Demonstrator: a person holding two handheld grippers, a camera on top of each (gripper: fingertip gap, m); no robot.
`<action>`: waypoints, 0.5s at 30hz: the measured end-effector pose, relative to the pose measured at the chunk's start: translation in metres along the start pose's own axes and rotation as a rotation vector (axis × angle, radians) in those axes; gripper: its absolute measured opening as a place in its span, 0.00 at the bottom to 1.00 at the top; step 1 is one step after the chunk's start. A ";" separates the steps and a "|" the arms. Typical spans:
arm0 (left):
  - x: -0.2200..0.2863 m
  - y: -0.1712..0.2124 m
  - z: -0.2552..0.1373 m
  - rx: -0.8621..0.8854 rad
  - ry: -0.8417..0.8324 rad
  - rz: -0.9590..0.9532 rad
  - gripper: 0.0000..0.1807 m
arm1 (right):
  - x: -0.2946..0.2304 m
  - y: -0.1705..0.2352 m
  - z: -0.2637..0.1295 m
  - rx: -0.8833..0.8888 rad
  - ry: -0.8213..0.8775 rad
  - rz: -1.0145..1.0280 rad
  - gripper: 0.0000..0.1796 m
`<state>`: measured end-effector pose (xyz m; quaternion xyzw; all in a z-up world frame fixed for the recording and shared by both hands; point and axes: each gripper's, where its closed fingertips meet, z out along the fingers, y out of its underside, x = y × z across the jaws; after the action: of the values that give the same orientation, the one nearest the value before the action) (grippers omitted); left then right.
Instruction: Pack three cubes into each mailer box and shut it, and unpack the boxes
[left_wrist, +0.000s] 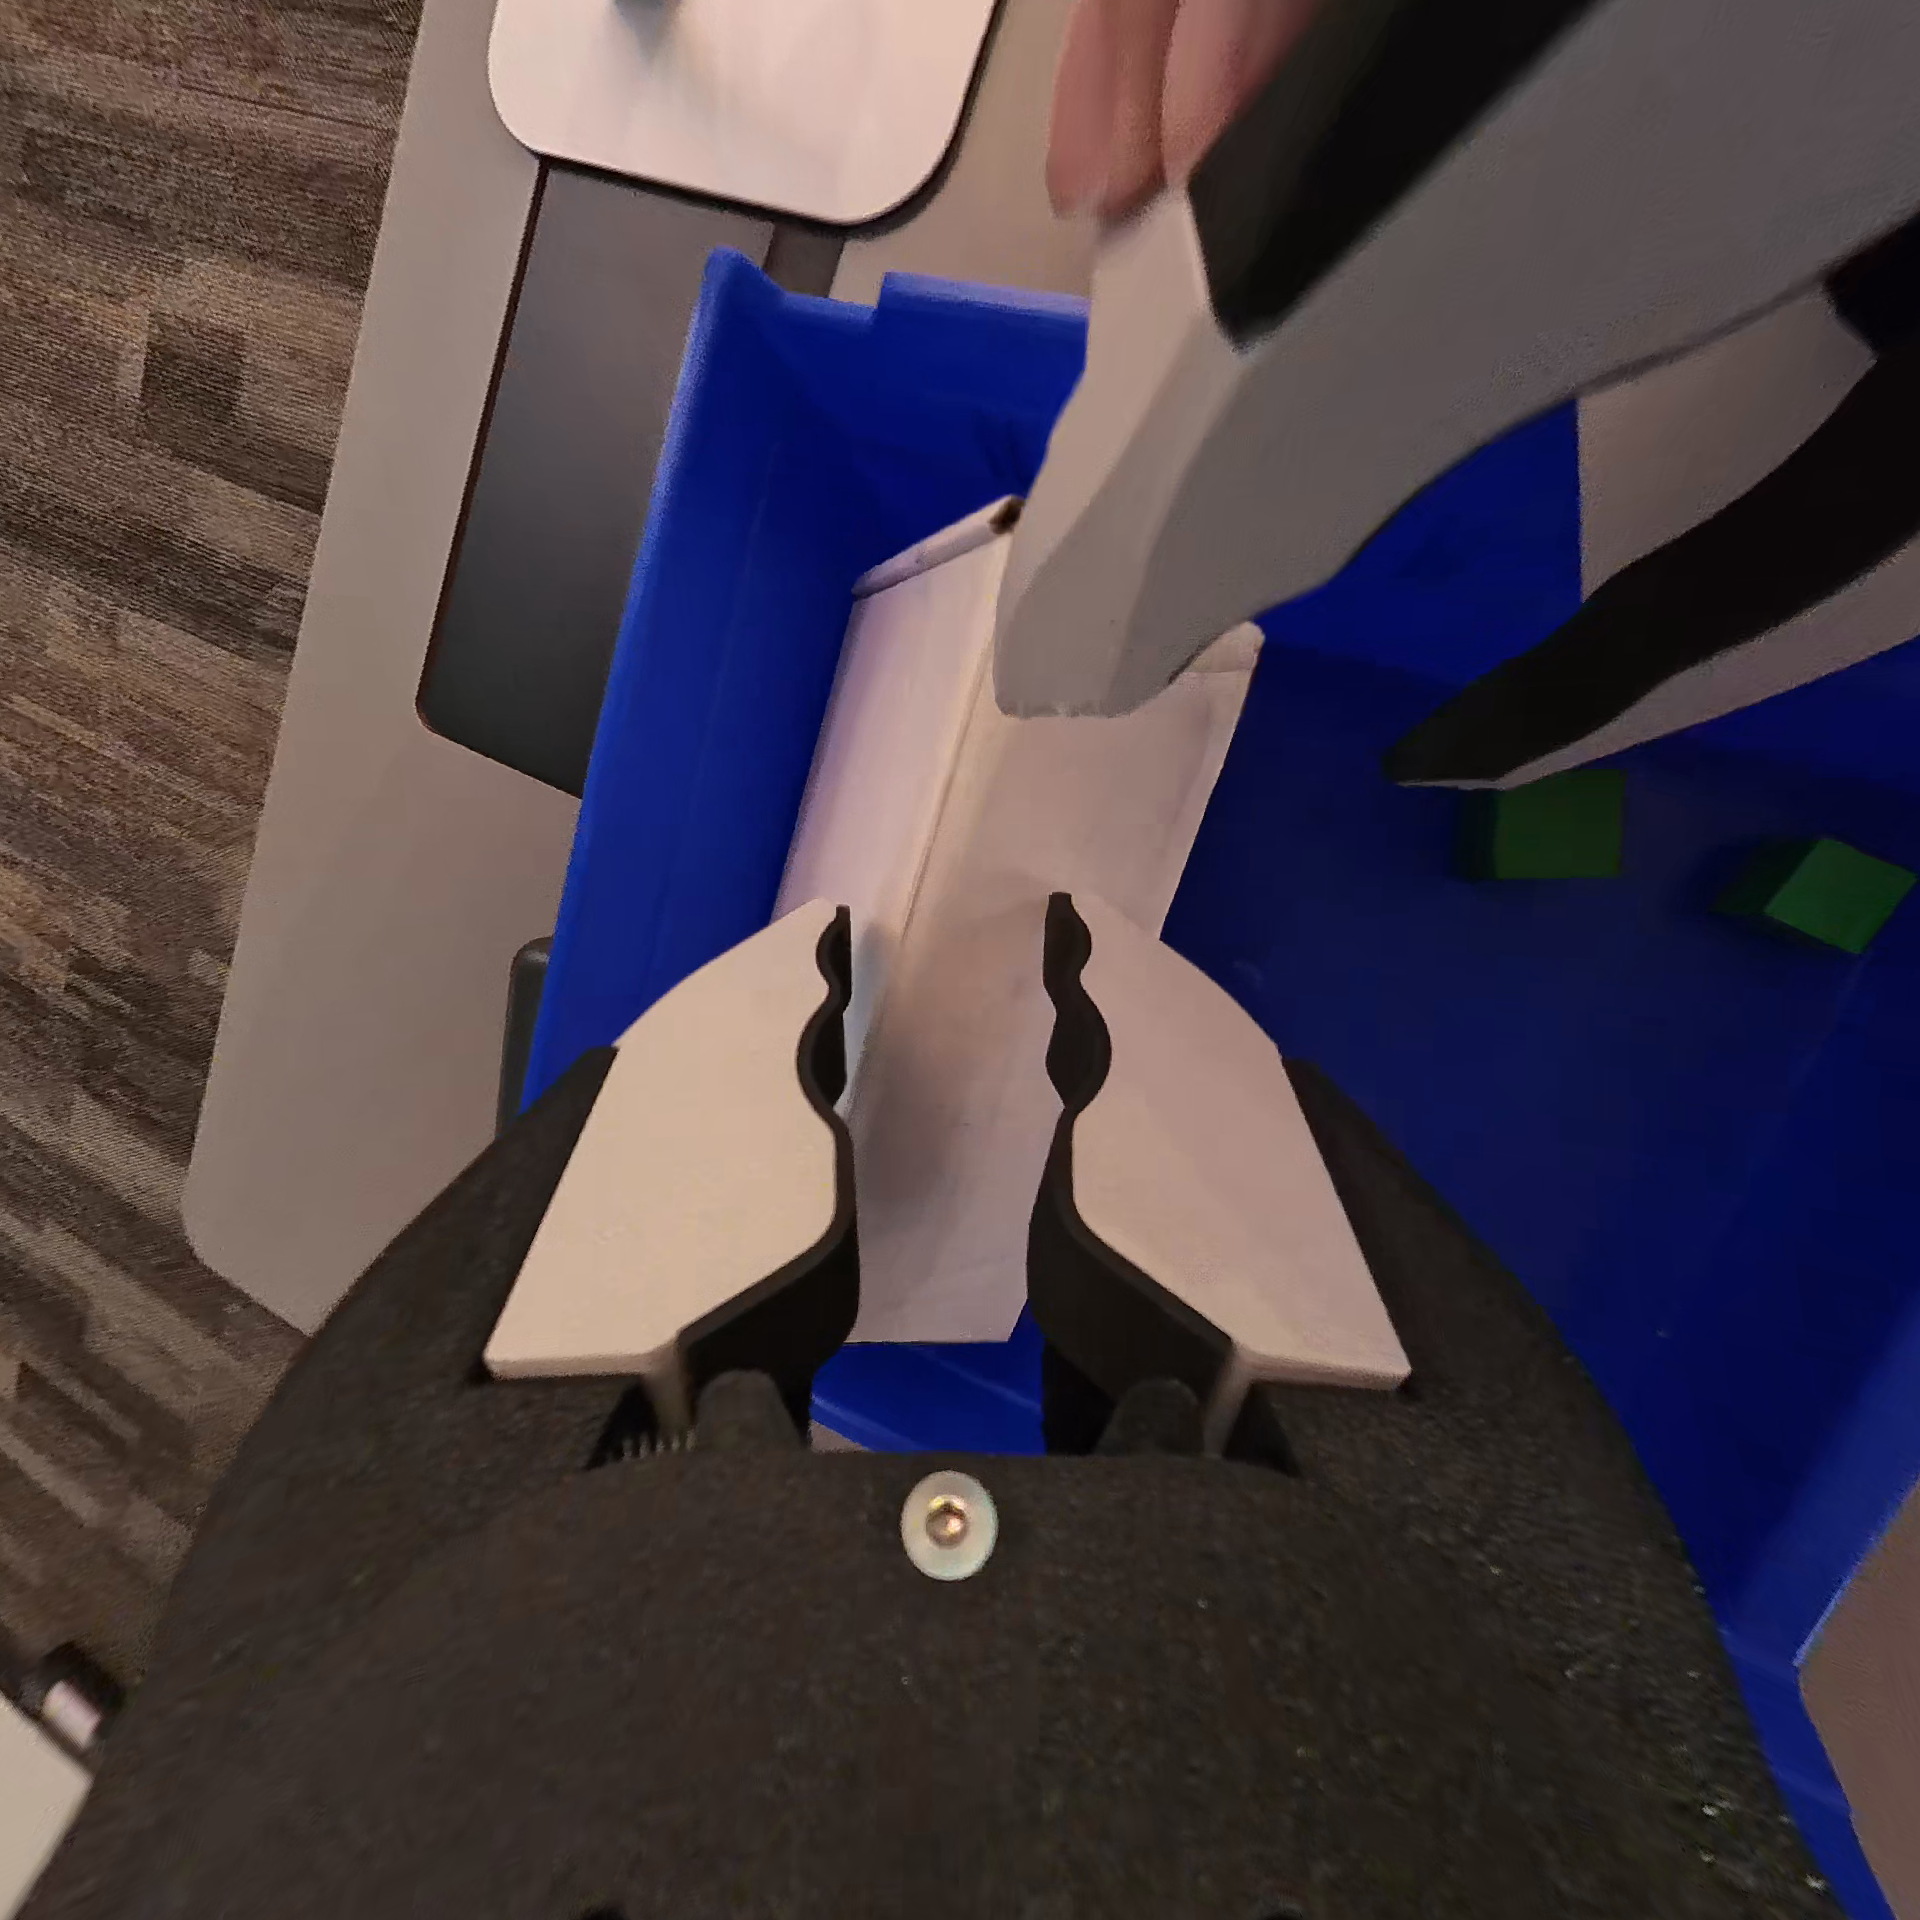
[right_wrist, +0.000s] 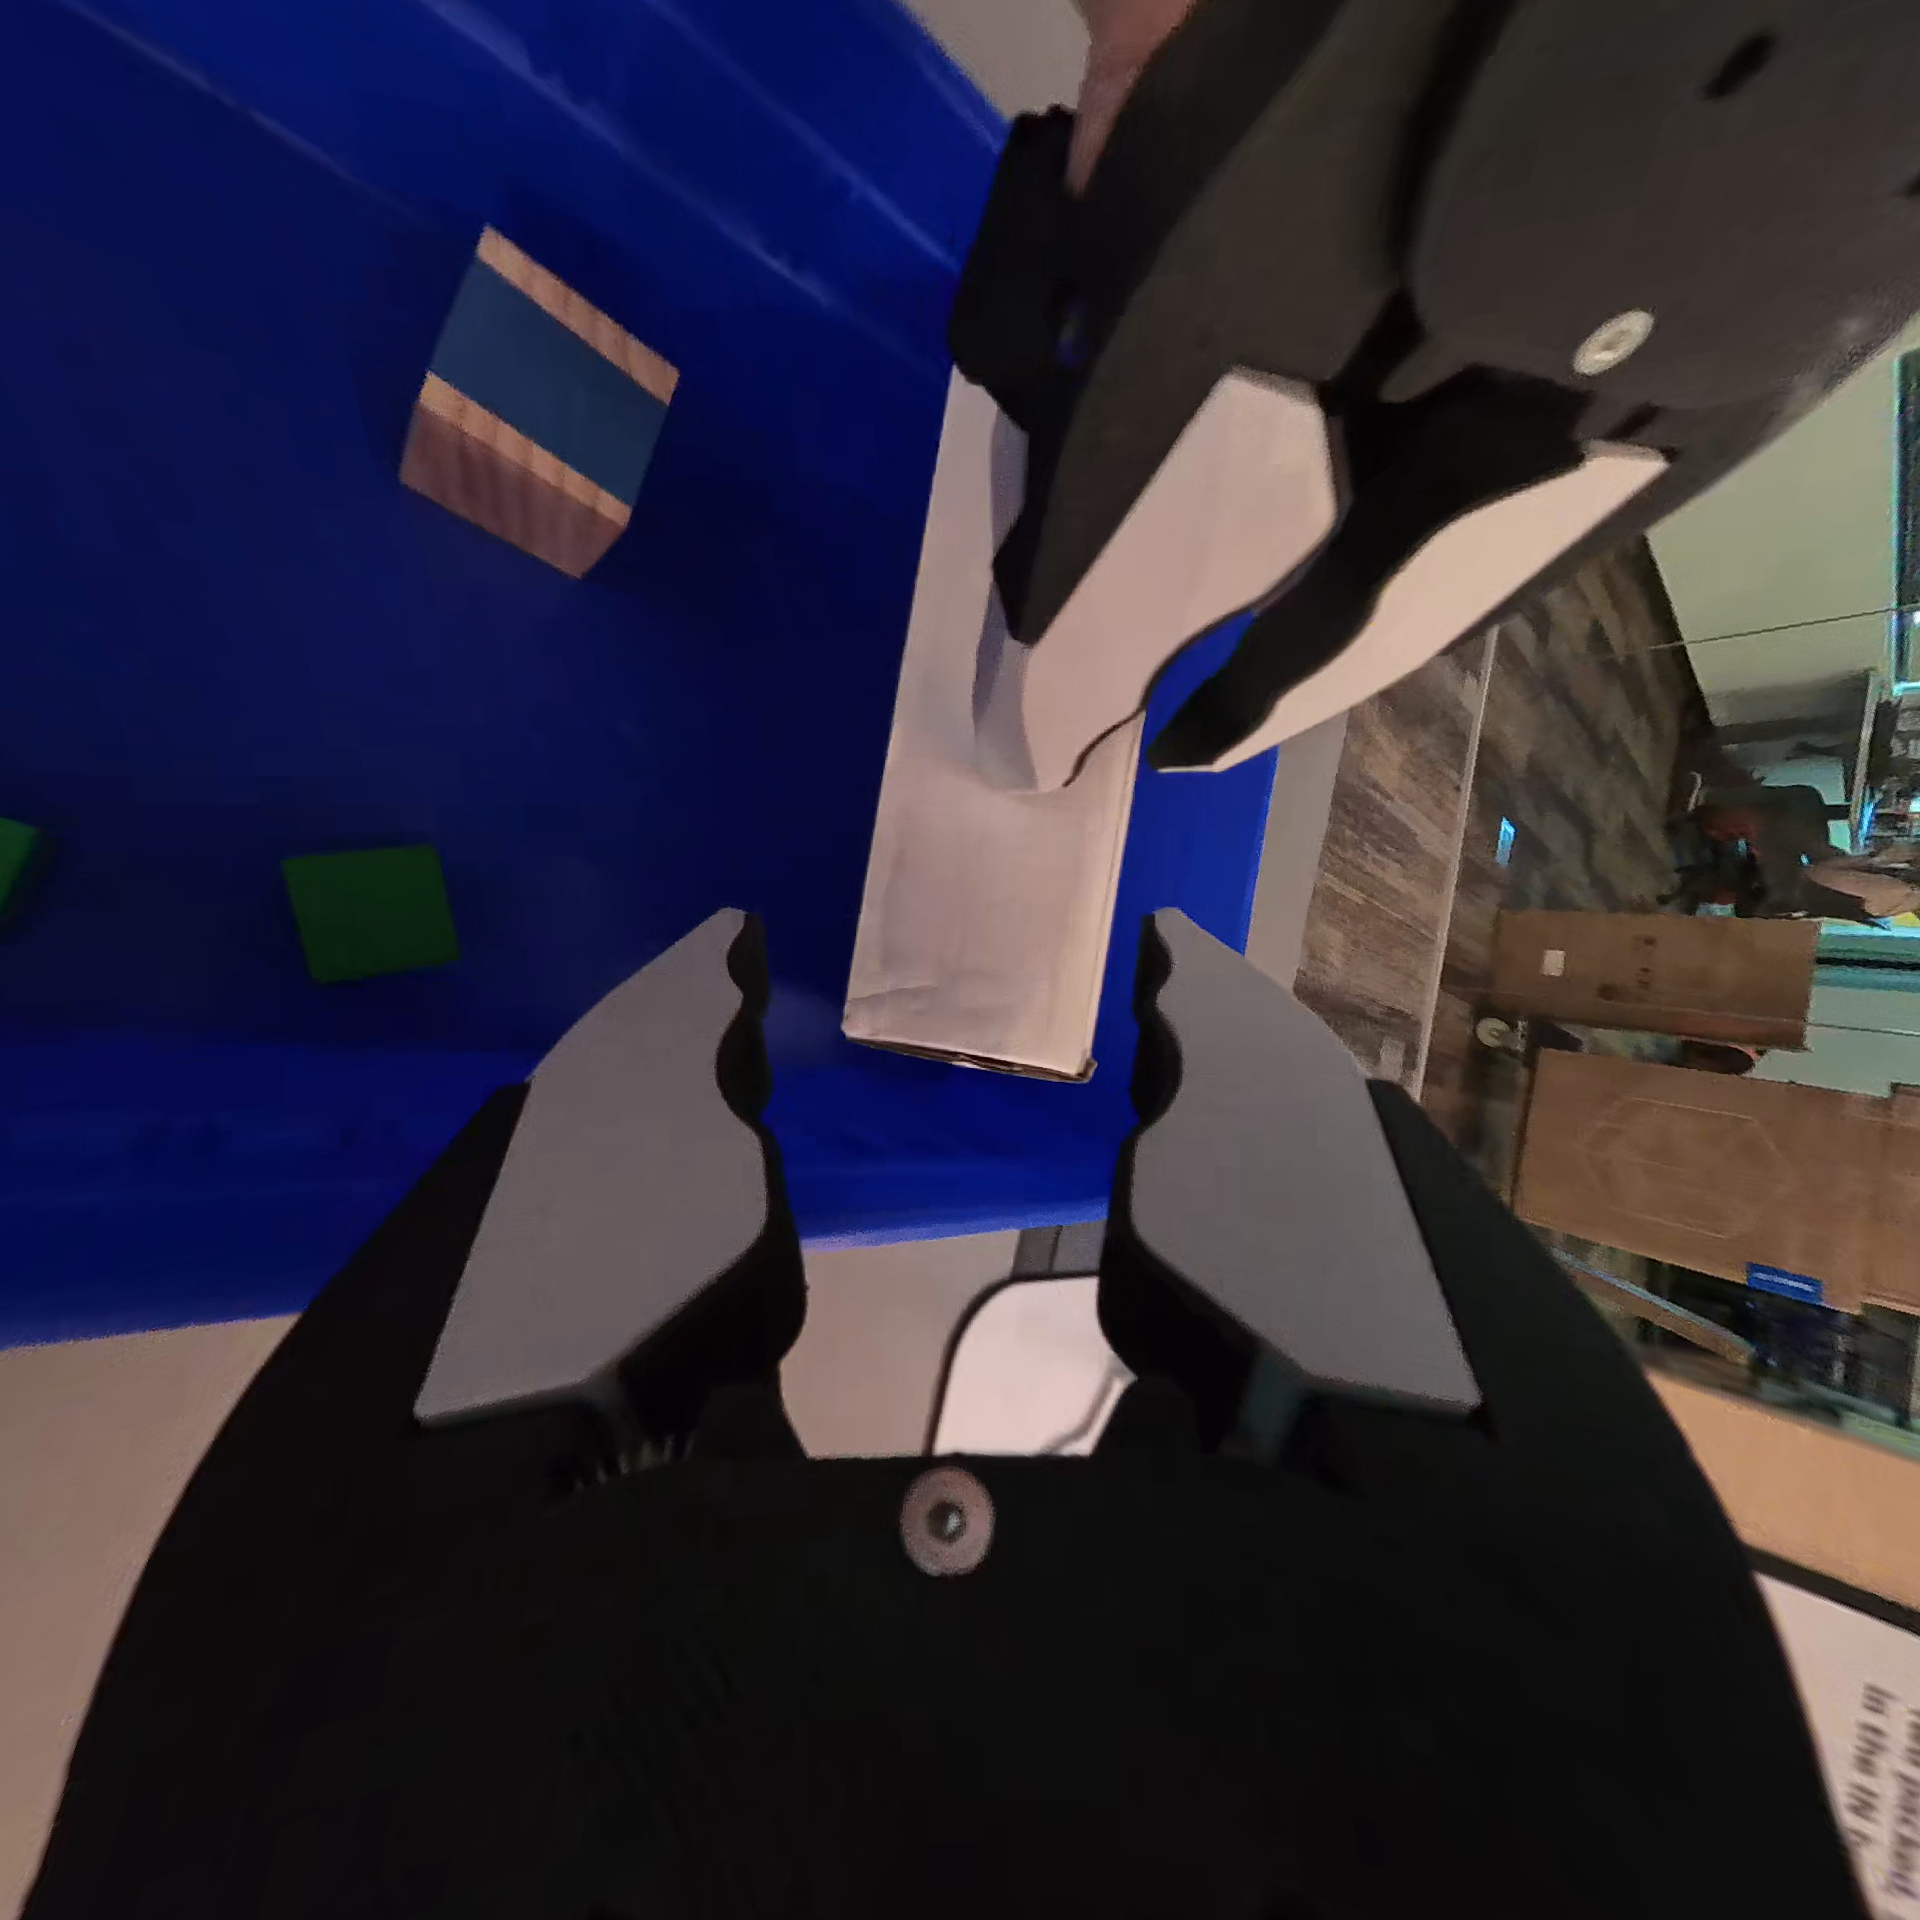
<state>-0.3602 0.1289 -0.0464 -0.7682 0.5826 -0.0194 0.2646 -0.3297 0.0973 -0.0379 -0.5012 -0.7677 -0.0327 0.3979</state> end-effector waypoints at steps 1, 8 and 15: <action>-0.001 0.000 0.000 0.009 0.007 -0.011 0.20 | 0.002 0.001 0.003 -0.031 0.003 -0.015 0.40; -0.008 -0.002 -0.002 0.049 0.000 -0.032 0.19 | 0.009 0.008 0.028 -0.173 -0.014 -0.043 0.41; -0.011 0.005 -0.005 0.065 -0.023 -0.046 0.21 | 0.018 0.025 0.046 -0.284 0.059 -0.082 0.38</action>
<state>-0.3697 0.1361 -0.0406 -0.7725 0.5607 -0.0354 0.2958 -0.3402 0.1438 -0.0662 -0.5193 -0.7633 -0.1720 0.3436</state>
